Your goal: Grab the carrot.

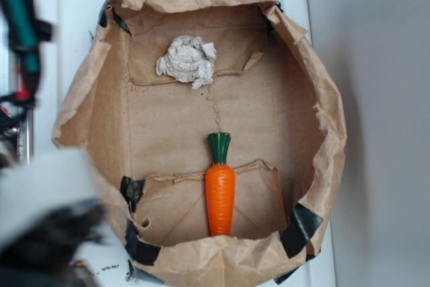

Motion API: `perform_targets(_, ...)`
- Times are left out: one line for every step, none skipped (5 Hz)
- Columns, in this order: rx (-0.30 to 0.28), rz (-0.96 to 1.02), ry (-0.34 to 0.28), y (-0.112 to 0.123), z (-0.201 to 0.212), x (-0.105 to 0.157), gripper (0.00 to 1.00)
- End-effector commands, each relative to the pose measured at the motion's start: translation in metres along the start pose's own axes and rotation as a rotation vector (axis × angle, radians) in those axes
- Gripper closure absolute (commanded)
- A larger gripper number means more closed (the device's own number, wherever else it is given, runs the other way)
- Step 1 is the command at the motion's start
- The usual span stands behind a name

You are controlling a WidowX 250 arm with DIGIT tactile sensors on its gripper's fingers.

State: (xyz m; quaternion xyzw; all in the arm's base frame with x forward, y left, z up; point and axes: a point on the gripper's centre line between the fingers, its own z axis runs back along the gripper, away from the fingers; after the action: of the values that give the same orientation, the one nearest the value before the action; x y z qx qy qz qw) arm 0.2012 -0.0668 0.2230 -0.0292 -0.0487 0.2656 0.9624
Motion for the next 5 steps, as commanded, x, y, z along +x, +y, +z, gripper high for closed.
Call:
perform_targets(-0.304, 0.229, -0.039, -0.002, -0.014, 0.059, 0.00)
perform_targets(-0.272, 0.256, -0.069, 0.005, -0.035, 0.079, 0.00)
perform_targets(-0.247, 0.278, -0.050, 0.007, -0.048, 0.099, 0.00)
perform_targets(-0.247, 0.278, -0.050, 0.007, -0.048, 0.099, 0.00)
perform_targets(-0.247, 0.278, -0.050, 0.007, -0.048, 0.099, 0.00)
